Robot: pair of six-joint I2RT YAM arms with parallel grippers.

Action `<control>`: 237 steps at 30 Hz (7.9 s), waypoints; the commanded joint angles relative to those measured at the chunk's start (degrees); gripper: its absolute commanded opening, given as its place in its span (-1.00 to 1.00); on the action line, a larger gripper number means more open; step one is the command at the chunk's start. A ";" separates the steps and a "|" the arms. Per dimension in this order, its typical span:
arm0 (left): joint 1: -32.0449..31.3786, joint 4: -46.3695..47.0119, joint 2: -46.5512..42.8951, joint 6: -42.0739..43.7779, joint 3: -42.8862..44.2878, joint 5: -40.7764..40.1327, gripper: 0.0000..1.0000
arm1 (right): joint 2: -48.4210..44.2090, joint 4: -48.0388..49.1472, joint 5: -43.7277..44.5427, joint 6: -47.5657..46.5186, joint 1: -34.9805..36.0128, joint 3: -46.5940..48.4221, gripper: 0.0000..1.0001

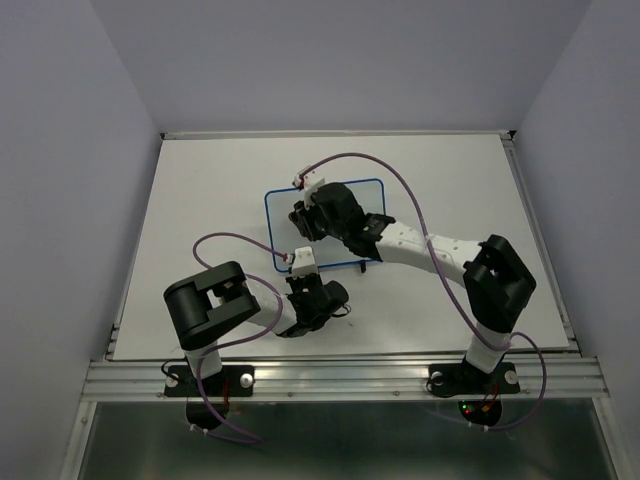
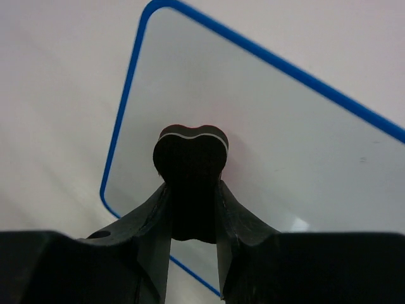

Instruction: Erase the whiteboard

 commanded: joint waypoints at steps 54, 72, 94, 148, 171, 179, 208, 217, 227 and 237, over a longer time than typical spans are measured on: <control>1.28 -18.32 -0.48 -8.73 2.22 9.01 0.61 | -19.61 -2.05 17.83 6.53 -4.35 -13.32 -0.96; -2.42 -47.09 -45.42 -4.48 4.52 8.31 0.98 | -23.05 -2.05 14.67 5.83 -4.35 -14.11 -0.95; 52.75 5.12 -46.18 32.74 -3.82 78.32 0.98 | -20.59 -3.46 8.61 2.58 -4.35 -11.47 -0.95; 67.72 19.11 5.66 38.38 22.00 140.05 0.00 | -11.80 -2.76 2.45 -2.00 -4.35 -8.66 -0.96; 67.11 19.28 7.51 36.98 23.31 140.76 -0.86 | -2.50 18.86 -1.25 -19.22 -2.68 -14.99 -0.96; 67.02 19.20 7.51 36.62 23.32 140.32 -1.00 | 1.82 19.57 -2.82 -20.89 1.19 -16.22 -0.97; 67.02 15.51 7.25 39.17 23.84 139.53 -1.00 | 4.11 20.36 28.72 -11.40 2.25 -10.77 -0.99; 67.11 10.67 7.42 42.77 25.25 139.61 -1.00 | 0.87 20.36 28.91 -9.12 -5.74 -12.00 -0.99; 67.11 7.51 7.51 44.97 26.13 139.44 -1.00 | -1.60 18.95 20.66 -8.41 -9.62 -11.65 -0.99; 67.02 7.24 7.77 45.24 26.48 139.35 -1.00 | 3.84 14.57 15.55 -10.26 -0.22 -7.43 -0.98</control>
